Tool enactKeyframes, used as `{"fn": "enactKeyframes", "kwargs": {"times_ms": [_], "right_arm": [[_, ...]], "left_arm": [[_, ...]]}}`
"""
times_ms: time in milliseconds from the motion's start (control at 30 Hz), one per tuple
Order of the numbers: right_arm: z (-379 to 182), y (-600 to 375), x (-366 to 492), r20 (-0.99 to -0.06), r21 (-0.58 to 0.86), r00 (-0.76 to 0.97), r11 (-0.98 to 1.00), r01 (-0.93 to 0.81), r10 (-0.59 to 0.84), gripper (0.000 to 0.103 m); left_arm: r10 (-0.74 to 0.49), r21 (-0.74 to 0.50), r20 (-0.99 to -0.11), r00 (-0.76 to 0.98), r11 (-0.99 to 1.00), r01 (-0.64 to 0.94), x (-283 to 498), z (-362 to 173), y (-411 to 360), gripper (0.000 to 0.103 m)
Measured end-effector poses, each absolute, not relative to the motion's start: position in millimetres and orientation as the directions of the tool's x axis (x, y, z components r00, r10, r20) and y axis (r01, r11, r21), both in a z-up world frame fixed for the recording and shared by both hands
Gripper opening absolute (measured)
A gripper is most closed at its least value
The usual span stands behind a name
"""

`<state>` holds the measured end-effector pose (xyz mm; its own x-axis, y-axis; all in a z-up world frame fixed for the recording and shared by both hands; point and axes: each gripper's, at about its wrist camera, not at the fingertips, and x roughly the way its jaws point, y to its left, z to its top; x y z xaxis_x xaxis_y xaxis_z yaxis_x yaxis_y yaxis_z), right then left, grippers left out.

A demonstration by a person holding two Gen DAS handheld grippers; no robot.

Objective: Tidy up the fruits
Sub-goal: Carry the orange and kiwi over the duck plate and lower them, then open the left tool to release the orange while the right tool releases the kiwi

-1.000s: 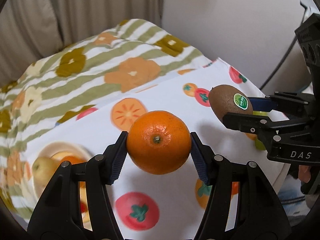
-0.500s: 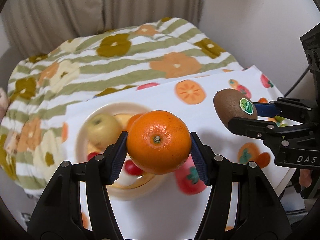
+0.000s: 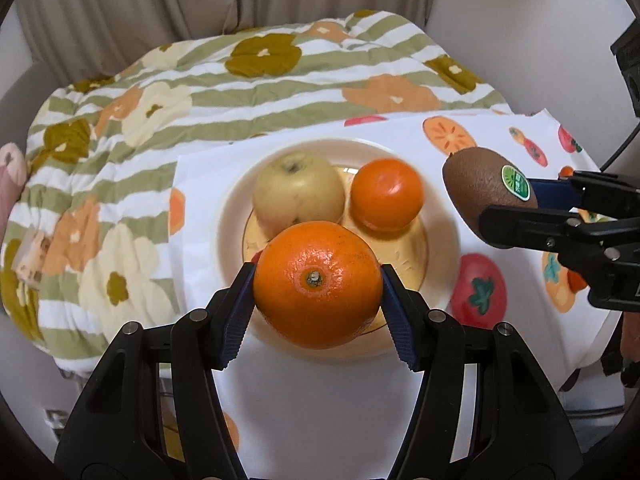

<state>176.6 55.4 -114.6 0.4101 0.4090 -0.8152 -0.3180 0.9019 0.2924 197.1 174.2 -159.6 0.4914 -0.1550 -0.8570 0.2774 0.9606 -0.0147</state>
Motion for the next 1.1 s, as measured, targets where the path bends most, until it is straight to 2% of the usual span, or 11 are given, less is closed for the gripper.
{"fn": "enactKeyframes", "kwargs": {"times_ms": [700, 733, 767, 833, 1100], "right_arm": [[-130.6, 66.5, 170.4, -0.839, 0.271, 0.418, 0.934, -0.230, 0.347, 0.043], [-130.8, 66.0, 170.0, -0.840, 0.271, 0.418, 0.935, -0.227, 0.345, 0.043], [-131.0, 65.0, 169.9, -0.841, 0.271, 0.418, 0.936, -0.224, 0.343, 0.043], [-130.7, 63.2, 169.8, -0.841, 0.271, 0.419, 0.937, -0.218, 0.341, 0.043], [-127.9, 65.2, 171.4, -0.848, 0.248, 0.409, 0.934, -0.258, 0.338, 0.043]], "left_arm": [[-0.156, 0.037, -0.888, 0.432, 0.913, 0.406, 196.8, -197.0, 160.2, 0.066], [-0.155, 0.045, -0.884, 0.440, 0.911, 0.410, 195.3, -195.0, 160.2, 0.072], [-0.153, 0.053, -0.879, 0.451, 0.909, 0.412, 193.9, -191.7, 160.0, 0.089], [-0.162, 0.056, -0.862, 0.480, 0.911, 0.408, 189.7, -181.7, 162.9, 0.103], [-0.172, 0.017, -0.855, 0.488, 0.933, 0.359, 185.5, -163.8, 180.7, 0.103]]}}
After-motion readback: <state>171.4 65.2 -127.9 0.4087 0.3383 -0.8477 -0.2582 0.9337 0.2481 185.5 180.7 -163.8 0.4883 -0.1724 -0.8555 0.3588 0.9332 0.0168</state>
